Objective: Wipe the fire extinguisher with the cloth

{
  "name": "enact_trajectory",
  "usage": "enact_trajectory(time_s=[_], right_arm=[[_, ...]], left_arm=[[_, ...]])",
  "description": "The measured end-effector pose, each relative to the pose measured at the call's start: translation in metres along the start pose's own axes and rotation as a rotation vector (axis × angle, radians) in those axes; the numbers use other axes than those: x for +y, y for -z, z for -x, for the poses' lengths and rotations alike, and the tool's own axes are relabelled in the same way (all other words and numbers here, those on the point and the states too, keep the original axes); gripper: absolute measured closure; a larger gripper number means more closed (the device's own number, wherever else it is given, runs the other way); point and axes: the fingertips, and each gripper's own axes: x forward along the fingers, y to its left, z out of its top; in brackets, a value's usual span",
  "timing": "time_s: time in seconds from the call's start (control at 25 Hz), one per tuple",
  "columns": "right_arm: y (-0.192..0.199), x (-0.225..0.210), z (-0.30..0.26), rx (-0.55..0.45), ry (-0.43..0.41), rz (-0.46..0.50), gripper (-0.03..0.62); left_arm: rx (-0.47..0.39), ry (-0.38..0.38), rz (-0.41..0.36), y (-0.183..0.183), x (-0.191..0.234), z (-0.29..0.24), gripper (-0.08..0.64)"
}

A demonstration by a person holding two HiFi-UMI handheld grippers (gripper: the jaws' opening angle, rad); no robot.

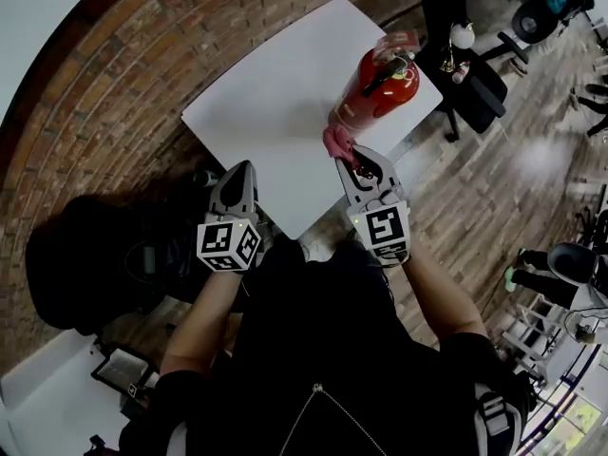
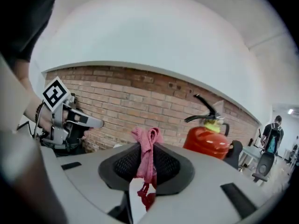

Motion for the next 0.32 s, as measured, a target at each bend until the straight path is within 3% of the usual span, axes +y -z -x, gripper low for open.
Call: enact_trajectory(time_s=[0.32], right_arm=[[-0.003,-0.080,0.127,-0.109,0.016,-0.056,0.505]], left_arm=[[-0.073,0.065,-0.036,-0.015,-0.154,-0.031,0.532]])
